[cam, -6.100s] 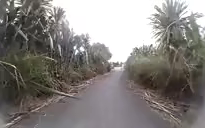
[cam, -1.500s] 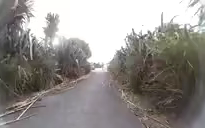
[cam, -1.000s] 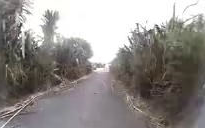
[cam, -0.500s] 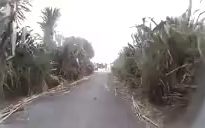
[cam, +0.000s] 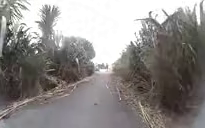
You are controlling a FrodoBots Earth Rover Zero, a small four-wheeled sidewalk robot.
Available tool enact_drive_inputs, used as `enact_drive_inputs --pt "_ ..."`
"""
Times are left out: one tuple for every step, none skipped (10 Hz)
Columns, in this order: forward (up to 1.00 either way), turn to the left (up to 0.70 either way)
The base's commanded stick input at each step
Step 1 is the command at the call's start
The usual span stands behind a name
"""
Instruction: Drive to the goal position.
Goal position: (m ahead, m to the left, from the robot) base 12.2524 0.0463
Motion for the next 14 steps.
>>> enact_drive_inputs --pt "0.70 0.00" --pt "0.70 0.00" --pt "0.70 0.00" --pt "0.70 0.00" --pt "0.70 0.00" --pt "0.70 0.00" --pt "0.70 0.00" --pt "0.70 0.00" --pt "0.70 0.00" --pt "0.70 0.00" --pt "0.70 0.00" --pt "0.70 0.00" --pt "0.70 0.00" --pt "0.70 0.00"
